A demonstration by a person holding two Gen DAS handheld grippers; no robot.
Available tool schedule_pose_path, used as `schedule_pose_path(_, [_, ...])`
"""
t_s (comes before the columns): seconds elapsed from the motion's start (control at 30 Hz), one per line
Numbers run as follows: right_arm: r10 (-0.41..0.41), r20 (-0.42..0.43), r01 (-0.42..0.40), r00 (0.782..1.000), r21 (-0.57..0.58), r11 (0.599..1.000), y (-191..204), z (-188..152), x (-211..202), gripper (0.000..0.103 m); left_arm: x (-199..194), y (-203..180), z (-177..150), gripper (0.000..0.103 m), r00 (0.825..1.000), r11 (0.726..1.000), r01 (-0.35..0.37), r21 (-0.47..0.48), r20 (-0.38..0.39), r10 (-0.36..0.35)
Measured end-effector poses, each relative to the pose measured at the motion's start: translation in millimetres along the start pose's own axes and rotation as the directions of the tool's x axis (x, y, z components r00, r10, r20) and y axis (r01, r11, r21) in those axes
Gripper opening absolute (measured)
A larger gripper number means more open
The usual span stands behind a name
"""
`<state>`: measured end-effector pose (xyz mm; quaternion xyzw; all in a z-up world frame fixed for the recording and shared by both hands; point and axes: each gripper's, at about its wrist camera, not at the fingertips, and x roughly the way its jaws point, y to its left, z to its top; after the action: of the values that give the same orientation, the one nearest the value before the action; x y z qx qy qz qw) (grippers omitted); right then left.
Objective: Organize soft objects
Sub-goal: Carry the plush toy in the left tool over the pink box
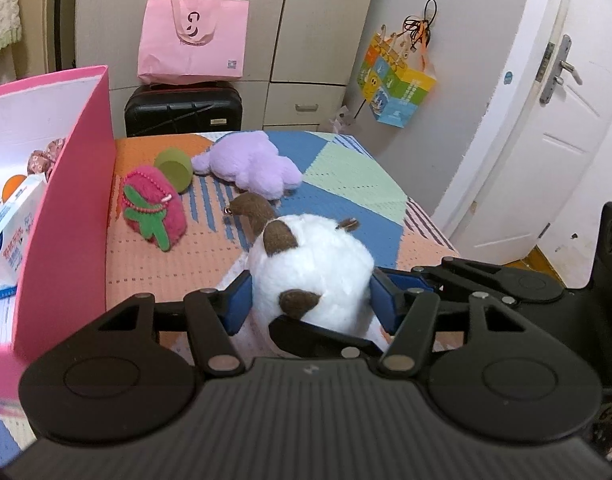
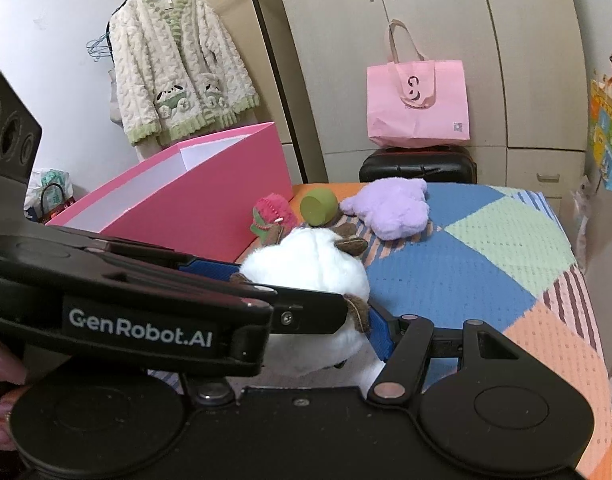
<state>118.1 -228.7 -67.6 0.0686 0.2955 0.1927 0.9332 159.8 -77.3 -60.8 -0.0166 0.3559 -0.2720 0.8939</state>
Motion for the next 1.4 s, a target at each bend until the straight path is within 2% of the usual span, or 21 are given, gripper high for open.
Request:
schedule_pose_path(0.13, [-0.009, -0.018, 0.009, 1.0, 0.031, 0.999, 4.8, -3.8, -6.9, 0.069, -7.4, 0.1, -6.9, 0.06, 1.0, 1.0, 0.021, -0.015, -0.01, -0.021])
schedule_pose_path(0.33, [0.032, -0.063, -0.032, 0.998, 0.0, 0.999, 6.6, -14.1, -18.5, 0.069, -18.3, 1.0, -18.4, 0.058, 0.996, 0.997, 0.071, -0.026, -0.058, -0.073])
schedule_pose_path(0.57, [0.021, -0.101, -0.025, 0.995, -0.045, 0.999, 29.3, -9.9, -36.7, 0.069, -45.2, 5.0, -23.5, 0.057, 0.989, 0.991, 0.128, -0.038, -0.069, -0.131])
schedule_pose_path(0.8, [0.064, -0.18, -0.083, 0.982, -0.099, 0.992, 60.7, 5.5, -49.5, 0.069, -84.7, 17.6, -20.3, 0.056, 0.983, 0.988, 0.131, -0.077, -0.121, -0.139])
schedule_pose_path(1.0, [0.135, -0.239, -0.166, 0.962, -0.119, 0.979, 92.6, 24.2, -52.0, 0.07, -125.9, 33.3, -17.6, 0.055, 0.985, 0.99, 0.108, -0.085, -0.125, -0.118])
schedule_pose_path(1.13, [0.156, -0.234, -0.2, 0.96, -0.177, 0.964, 122.2, 32.1, -55.3, 0.07, -153.6, 47.6, -15.4, 0.054, 0.986, 0.991, 0.091, -0.102, -0.128, -0.104])
schedule_pose_path(1.4, [0.234, -0.249, -0.285, 0.94, -0.195, 0.938, 160.3, 54.5, -50.6, 0.07, -199.5, 74.8, -10.8, 0.054, 0.995, 0.99, 0.055, -0.132, -0.081, -0.066])
